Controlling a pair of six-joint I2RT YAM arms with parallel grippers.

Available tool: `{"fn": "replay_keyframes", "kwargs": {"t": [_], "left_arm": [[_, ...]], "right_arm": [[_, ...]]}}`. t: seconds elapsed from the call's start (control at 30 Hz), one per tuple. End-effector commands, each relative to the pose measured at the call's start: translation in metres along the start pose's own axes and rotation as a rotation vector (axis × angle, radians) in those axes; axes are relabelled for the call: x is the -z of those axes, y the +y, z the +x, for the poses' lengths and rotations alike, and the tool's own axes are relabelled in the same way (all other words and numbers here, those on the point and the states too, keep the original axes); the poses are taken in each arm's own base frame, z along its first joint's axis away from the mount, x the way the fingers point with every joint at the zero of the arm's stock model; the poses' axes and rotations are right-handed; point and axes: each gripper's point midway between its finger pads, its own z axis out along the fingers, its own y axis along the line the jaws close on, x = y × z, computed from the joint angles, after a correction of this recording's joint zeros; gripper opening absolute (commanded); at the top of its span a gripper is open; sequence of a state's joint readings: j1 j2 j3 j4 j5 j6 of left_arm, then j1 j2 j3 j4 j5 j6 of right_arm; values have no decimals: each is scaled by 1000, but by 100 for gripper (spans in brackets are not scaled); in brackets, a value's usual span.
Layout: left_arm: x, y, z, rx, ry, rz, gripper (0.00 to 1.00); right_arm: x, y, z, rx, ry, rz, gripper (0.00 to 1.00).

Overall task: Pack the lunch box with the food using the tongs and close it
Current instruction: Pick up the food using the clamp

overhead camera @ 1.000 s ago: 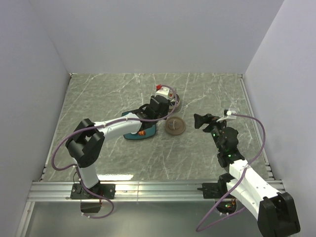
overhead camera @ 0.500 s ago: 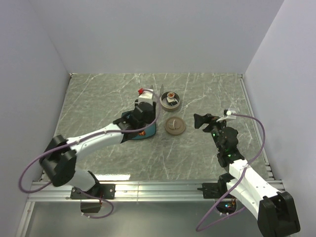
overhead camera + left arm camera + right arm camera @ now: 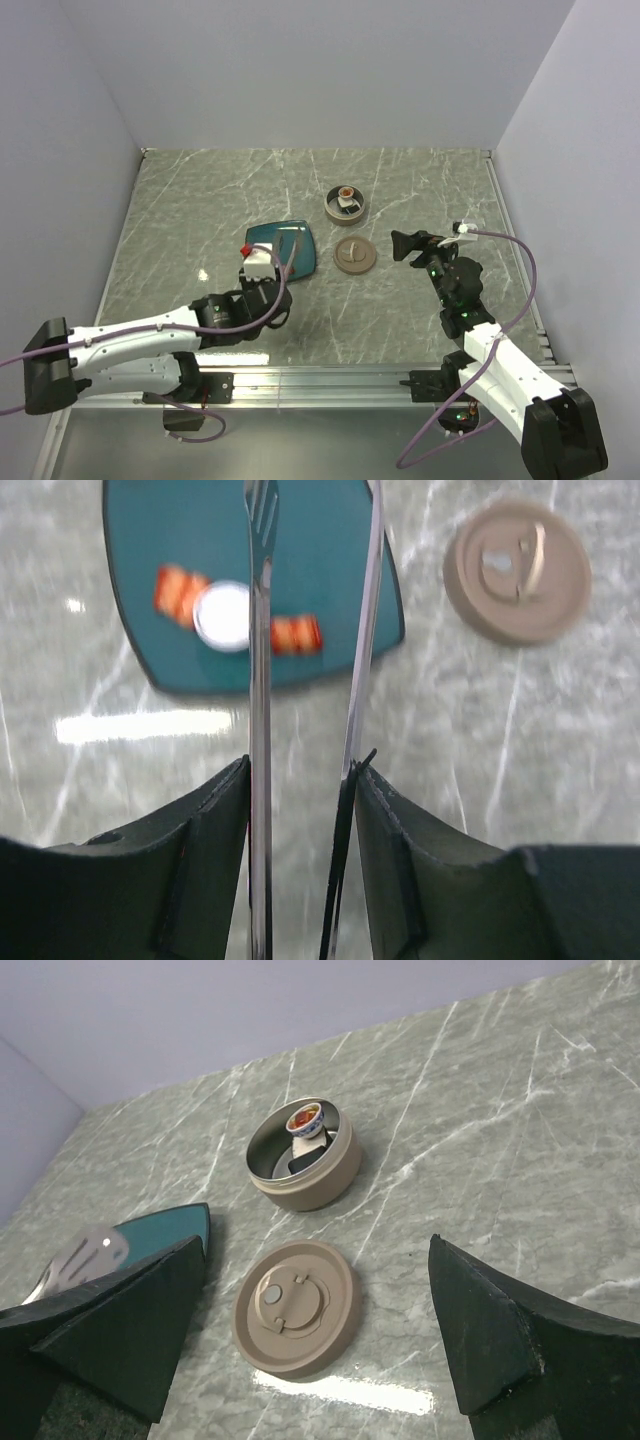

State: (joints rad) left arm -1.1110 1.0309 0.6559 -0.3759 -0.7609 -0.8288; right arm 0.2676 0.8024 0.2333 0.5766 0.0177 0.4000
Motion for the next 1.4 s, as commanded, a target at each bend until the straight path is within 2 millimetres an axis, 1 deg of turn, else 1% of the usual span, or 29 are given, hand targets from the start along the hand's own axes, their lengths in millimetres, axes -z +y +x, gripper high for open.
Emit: {"fn": "replay_keyframes", "kwargs": {"t": [0.0, 0.03, 0.07, 0.13, 0.17, 0.2, 0.23, 0.3, 0.43, 0.47, 0.6, 0.77, 0.9, 1.0, 1.03, 1.2, 1.23, 1.27, 1.33, 1.37], "left_arm": [[21, 18, 13, 77, -12, -83, 50], [24, 29, 18, 86, -10, -131, 50], [28, 33, 21, 80, -10, -149, 50], [34, 30, 25, 104, -11, -156, 50], [37, 37, 28, 71, -9, -183, 50], [41, 35, 25, 70, -26, -181, 50], [41, 37, 27, 88, -33, -205, 50], [48, 44, 24, 52, -58, -243, 50], [50, 41, 22, 39, -84, -270, 50], [50, 36, 21, 46, -88, -259, 50], [51, 30, 15, 41, -95, -231, 50], [55, 33, 11, 72, -95, -208, 51], [55, 32, 18, 68, -71, -195, 51], [54, 28, 26, 64, -36, -171, 52], [53, 27, 27, 64, -30, -163, 52], [51, 20, 38, 80, 11, -98, 52], [52, 19, 37, 89, 16, -84, 52], [50, 22, 39, 90, 21, -89, 52], [48, 21, 42, 91, 38, -80, 52], [46, 24, 45, 89, 43, -90, 52]], "right_arm": [[-1, 6, -14, -2, -46, -25, 100], [-1, 5, -14, -2, -45, -23, 100], [0, 5, -14, -1, -48, -21, 100], [0, 5, -15, -2, -51, -21, 100], [1, 5, -14, -2, -51, -22, 100], [1, 5, -14, -2, -51, -22, 100], [1, 5, -16, -3, -53, -20, 100], [1, 4, -15, -4, -52, -19, 100], [1, 5, -15, -4, -51, -22, 100], [0, 5, -15, -4, -51, -22, 100], [1, 6, -14, -4, -49, -26, 100], [1, 5, -14, -4, -50, -24, 100], [1, 5, -13, -4, -45, -23, 100], [2, 5, -13, -7, -45, -27, 100], [2, 6, -16, -5, -53, -28, 100], [4, 6, -16, -9, -54, -29, 100], [4, 6, -15, -9, -53, -28, 100], [4, 7, -16, -9, -54, -30, 100], [4, 7, -16, -10, -56, -30, 100], [4, 7, -16, -10, -55, -31, 100]]}}
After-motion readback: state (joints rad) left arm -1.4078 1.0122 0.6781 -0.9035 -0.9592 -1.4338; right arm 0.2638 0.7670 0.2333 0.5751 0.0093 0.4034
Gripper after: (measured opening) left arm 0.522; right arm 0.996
